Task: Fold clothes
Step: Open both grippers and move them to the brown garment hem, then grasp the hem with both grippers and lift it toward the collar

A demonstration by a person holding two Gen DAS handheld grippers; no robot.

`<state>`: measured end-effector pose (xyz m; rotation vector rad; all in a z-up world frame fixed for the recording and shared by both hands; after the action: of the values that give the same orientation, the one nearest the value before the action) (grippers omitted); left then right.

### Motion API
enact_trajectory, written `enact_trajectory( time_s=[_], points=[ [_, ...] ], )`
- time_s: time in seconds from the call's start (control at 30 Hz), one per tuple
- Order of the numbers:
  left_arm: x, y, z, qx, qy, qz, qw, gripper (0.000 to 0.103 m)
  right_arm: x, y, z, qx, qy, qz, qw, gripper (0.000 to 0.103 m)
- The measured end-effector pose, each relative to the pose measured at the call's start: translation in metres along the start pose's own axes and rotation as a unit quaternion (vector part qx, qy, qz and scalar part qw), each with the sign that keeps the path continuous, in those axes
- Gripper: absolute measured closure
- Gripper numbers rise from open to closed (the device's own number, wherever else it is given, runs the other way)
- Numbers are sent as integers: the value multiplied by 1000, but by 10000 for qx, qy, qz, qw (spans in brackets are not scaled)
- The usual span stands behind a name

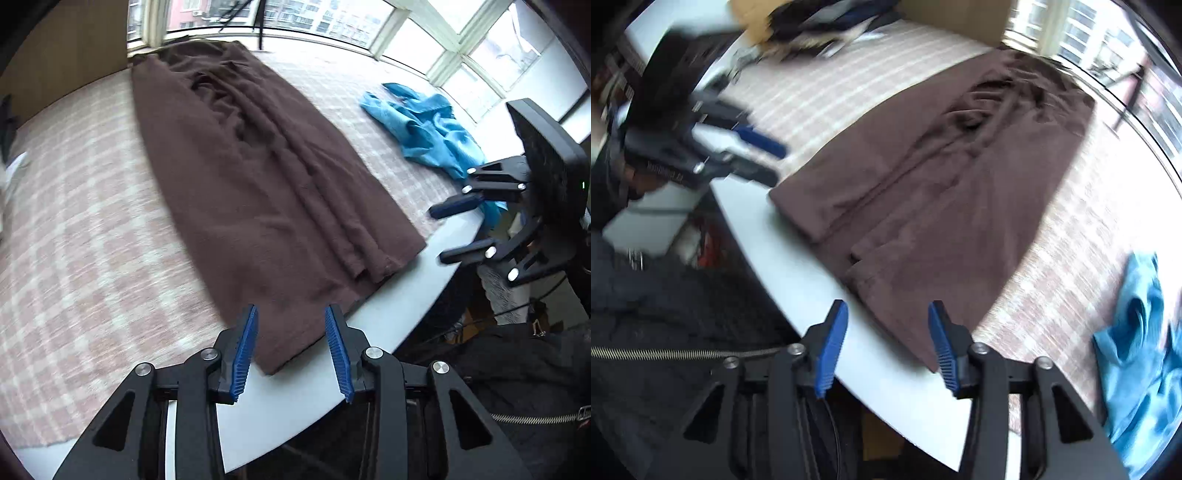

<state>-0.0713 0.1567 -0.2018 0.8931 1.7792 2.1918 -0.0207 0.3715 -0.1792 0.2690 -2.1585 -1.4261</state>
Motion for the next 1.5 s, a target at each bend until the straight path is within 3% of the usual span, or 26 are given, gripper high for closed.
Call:
enact_trajectory(
  time_s=[0.1,0.2,0.3,0.57,0.63,0.7,0.8,0.93,1.07,1.17,1.4,1.5],
  points=[
    [-13,-12,-20,84,291,-332,9990,66,-16,-2,46,-357,-999,155,9942,55],
    [-16,-29,-18,51,330,-550,9979,66,-24,-20,56,-180,-1401,118,9899,55],
    [-13,-37,-6,-145,314,-649,9973,66,-26,-33,51,59,-1452,34,9894,55],
    [-16,-44,1,-86,69,-707,9974,66,-22,-49,36,-5,-1215,-48,9926,55],
    [-18,-43,0,-6,17,-654,9979,68,-21,-49,32,15,-1188,-30,9929,62],
    [-19,-41,1,110,-129,-550,9983,77,-20,-52,25,146,-1142,-1,9933,79],
    [-17,-35,0,64,-155,-416,9990,89,-15,-48,22,197,-1151,39,9932,92],
    [-3,-10,-2,-459,147,-241,9985,92,1,-22,20,924,-1664,481,9805,93],
    [36,34,-12,-739,242,272,9966,93,31,24,15,1274,-1648,1168,9711,93],
    [79,67,-24,-816,225,769,9934,94,76,53,18,1331,-1480,1623,9664,93],
    [231,109,-66,-481,175,1917,9801,103,189,113,58,1179,-1367,2477,9519,93],
    [297,104,-97,-378,392,2121,9757,103,232,117,98,903,-1534,2735,9453,94]
  ],
)
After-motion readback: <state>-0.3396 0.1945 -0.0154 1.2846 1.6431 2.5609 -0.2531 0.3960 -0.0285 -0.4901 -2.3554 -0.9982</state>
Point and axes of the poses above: each gripper's, at about its wrist camera, not at the fingertips, and y roughly against the way its jaws point, z to its right, x to its top, the point moved 10 cm from there along -y, roughly the way its jaws point, and after that the axes turned 12 degrees about x, right-handed, at the moved point
